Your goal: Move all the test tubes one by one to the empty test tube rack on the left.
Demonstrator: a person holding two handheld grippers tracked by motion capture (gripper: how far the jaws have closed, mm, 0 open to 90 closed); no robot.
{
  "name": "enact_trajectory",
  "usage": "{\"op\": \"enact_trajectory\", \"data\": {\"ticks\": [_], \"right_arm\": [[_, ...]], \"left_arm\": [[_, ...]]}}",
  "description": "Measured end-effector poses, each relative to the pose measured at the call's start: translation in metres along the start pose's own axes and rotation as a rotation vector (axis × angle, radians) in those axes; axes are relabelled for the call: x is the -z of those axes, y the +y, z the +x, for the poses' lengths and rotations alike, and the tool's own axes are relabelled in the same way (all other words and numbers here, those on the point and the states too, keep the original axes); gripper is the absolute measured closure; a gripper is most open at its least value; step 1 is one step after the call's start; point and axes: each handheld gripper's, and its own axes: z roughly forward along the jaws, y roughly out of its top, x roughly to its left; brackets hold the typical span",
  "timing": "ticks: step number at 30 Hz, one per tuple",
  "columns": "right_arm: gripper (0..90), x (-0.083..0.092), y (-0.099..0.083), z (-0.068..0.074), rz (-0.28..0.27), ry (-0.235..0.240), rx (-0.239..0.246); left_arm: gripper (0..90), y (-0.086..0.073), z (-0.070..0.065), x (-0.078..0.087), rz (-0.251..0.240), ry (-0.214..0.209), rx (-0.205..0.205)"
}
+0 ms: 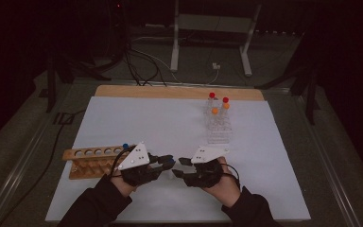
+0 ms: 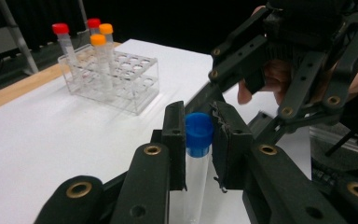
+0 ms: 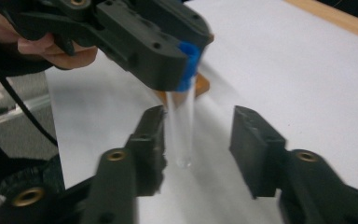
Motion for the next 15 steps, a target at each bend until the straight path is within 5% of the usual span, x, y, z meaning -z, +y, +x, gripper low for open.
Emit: {"op": "enact_trajectory", "data": {"ticks": [15], "right_arm": [[3.2, 0.011, -0.001, -0.007, -0.059, -0.066, -0.05]], "left_arm": [[77.6, 0.008, 0.012, 0.023, -0.012, 0.076, 0.004]]}}
